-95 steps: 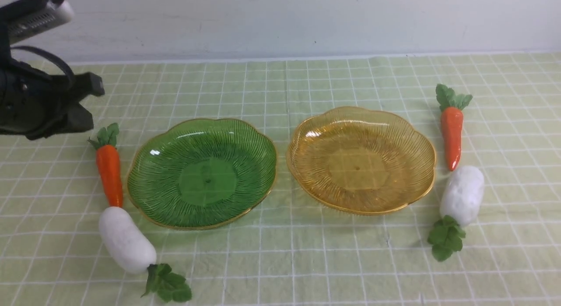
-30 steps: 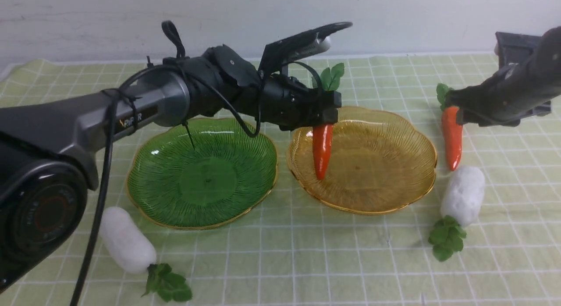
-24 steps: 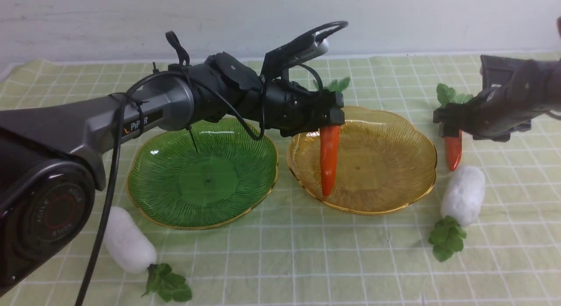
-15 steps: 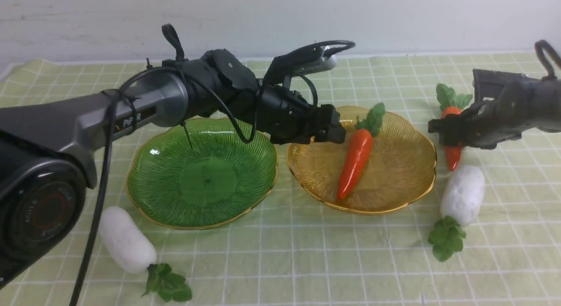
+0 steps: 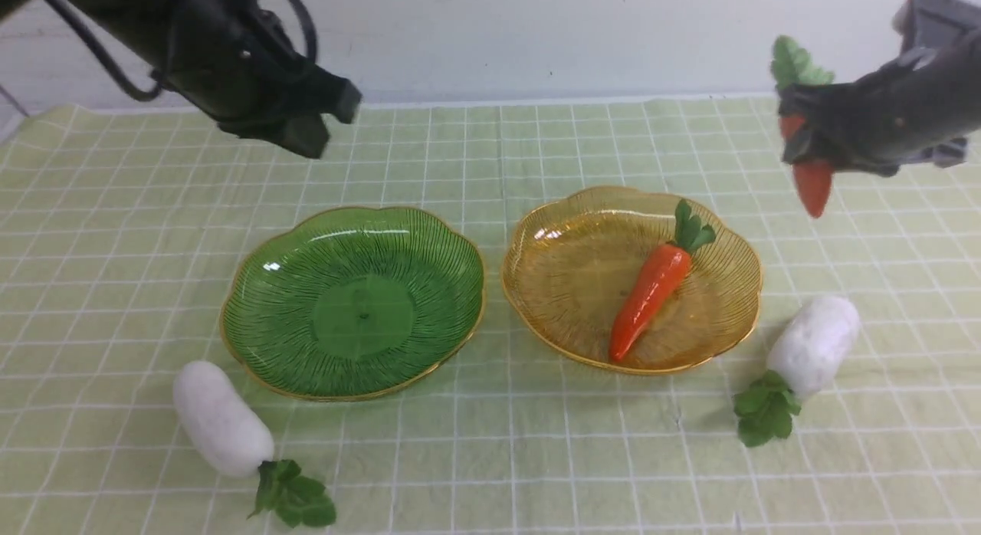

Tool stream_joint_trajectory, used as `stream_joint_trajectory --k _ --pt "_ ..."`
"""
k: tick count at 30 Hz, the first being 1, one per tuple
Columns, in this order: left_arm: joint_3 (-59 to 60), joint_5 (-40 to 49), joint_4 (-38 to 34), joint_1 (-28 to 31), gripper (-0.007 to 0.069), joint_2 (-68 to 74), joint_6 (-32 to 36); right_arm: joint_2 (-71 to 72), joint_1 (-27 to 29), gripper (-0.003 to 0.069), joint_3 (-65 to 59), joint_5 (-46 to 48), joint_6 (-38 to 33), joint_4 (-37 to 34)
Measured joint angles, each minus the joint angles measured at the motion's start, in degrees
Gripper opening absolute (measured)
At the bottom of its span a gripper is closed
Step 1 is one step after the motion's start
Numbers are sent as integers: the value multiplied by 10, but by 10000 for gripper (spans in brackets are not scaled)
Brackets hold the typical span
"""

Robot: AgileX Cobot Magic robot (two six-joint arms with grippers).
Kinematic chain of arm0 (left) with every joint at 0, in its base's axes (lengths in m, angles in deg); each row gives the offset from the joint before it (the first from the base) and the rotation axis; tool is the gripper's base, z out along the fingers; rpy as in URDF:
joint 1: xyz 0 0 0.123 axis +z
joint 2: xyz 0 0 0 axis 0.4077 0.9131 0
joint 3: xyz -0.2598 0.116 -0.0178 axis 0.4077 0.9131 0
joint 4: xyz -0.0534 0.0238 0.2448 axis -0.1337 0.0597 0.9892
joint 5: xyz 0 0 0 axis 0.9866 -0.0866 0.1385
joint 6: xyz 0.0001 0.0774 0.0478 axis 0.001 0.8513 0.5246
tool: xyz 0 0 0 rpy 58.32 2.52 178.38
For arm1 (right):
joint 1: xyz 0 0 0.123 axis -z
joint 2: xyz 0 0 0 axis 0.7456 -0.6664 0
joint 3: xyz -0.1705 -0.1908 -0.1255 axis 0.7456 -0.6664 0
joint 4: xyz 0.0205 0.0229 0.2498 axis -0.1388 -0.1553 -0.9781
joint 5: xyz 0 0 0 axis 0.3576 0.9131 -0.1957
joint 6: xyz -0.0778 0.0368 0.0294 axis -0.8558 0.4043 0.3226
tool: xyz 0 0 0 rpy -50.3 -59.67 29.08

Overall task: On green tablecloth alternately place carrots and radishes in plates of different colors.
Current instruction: 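Pick up the vegetable and place it in the green plate with the right gripper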

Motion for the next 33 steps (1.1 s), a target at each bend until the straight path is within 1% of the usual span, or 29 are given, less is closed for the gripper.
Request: stream_joint_trajectory --k 4,6,7,9,11,17,19,20,21,22,25,28,31,32,33 --pt "64 1 4 40 -8 -68 -4 -39 -66 221 0 2 -37 -45" --pt "142 -26 6 63 -8 -115 -11 -64 -94 221 0 -14 -45 -55" --pt "149 -28 6 65 -8 -123 -14 -66 -98 221 0 -14 -45 -56" --pt "213 -54 6 79 -8 -156 -28 -83 -110 239 0 -29 -47 -62" --pt "295 -77 6 90 -8 -199 -70 -102 -117 301 0 -38 -48 -76" --pt "400 -103 6 94 -3 -217 -140 -109 -117 475 0 -34 -51 -96" --pt "413 -108 6 94 32 -198 -150 -106 -117 519 3 -6 -62 -89" --pt "414 -112 3 94 56 -188 -153 -102 -117 528 7 20 -73 -81" --pt "414 -113 1 94 68 -184 -153 -101 -117 528 9 24 -75 -79" --pt "414 -118 -10 94 111 -171 -155 -95 -116 529 18 54 -84 -69" --pt "414 -138 -41 94 276 -133 -155 -64 -115 510 47 124 -102 -34" --pt "414 -152 -43 94 459 -102 -155 -32 -115 484 54 173 -107 -8" --pt "414 -169 -38 94 576 -78 -155 -3 -115 461 55 220 -109 22" --pt "414 -176 -38 94 631 -62 -155 5 -115 454 55 237 -108 33" --pt "414 -182 -38 94 659 -50 -155 13 -115 451 55 249 -106 43"
